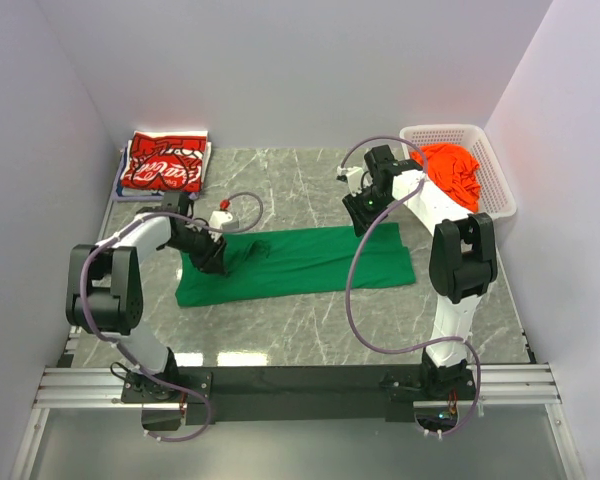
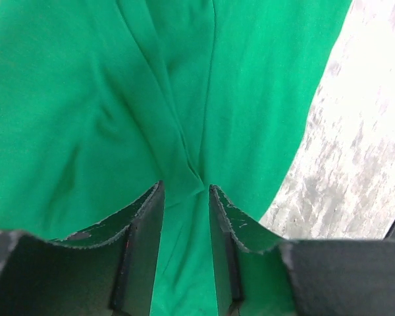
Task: Fold and stack the t-shirts
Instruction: Fold the tshirt
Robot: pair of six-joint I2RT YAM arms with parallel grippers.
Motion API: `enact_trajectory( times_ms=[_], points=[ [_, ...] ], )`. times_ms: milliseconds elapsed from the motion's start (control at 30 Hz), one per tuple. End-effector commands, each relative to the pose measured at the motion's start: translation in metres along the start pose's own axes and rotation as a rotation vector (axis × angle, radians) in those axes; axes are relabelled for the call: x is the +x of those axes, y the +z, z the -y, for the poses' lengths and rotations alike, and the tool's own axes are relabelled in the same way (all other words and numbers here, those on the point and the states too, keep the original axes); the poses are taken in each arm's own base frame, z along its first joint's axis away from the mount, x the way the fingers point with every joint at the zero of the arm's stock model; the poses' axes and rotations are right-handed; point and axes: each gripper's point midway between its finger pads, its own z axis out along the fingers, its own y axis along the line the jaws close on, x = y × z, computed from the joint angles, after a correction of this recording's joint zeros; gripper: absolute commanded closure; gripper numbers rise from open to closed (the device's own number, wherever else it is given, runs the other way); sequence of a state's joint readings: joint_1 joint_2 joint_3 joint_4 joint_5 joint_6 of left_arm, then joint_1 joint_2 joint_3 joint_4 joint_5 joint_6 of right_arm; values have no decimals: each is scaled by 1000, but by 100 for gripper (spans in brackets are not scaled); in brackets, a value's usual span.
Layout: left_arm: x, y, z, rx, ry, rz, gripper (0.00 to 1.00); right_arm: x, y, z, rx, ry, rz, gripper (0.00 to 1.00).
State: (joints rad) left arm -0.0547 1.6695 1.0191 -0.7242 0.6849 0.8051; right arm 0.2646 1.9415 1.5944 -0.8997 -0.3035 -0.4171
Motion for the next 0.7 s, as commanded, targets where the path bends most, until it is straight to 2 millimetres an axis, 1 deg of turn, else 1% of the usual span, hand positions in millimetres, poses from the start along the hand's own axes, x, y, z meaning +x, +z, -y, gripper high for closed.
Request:
enact_trajectory(
  times_ms=[0, 67, 133, 233, 333, 367, 433, 467, 500, 533, 600, 633, 667],
  points=[
    [-45, -26, -1, -38, 48, 120, 60, -5, -6, 6, 19, -4, 20, 57],
    [-60, -31, -5, -63, 47, 162, 60, -5, -4, 7, 19, 1, 20, 57],
    [-74, -32, -8, -75, 28, 208, 61, -6, -3, 7, 18, 4, 21, 58],
    [-85, -21, -20, -85, -15, 238, 66, -7, 0, 9, 13, 16, 22, 59],
    [-98, -12, -24, -73, -52, 267, 69, -8, 2, 9, 11, 20, 25, 59],
    [-105, -6, -27, -66, -42, 282, 71, -8, 2, 11, 12, 23, 24, 59],
    [-109, 3, -28, -62, -67, 281, 72, -6, 4, 11, 12, 28, 19, 59],
    [-108, 13, -29, -52, -73, 267, 73, -5, 5, 12, 14, 28, 17, 60],
    [-110, 19, -32, -58, -72, 267, 73, -4, 7, 13, 15, 32, 12, 60],
    [-104, 30, -34, -48, -96, 241, 72, -3, 8, 15, 16, 36, 8, 60],
    [-103, 41, -38, -59, -103, 218, 71, -1, 11, 17, 15, 42, 0, 60],
    [-97, 50, -42, -61, -124, 197, 71, 0, 12, 21, 21, 46, -2, 60],
    [-95, 54, -45, -78, -129, 184, 70, 2, 15, 22, 20, 50, -9, 60]
  ],
)
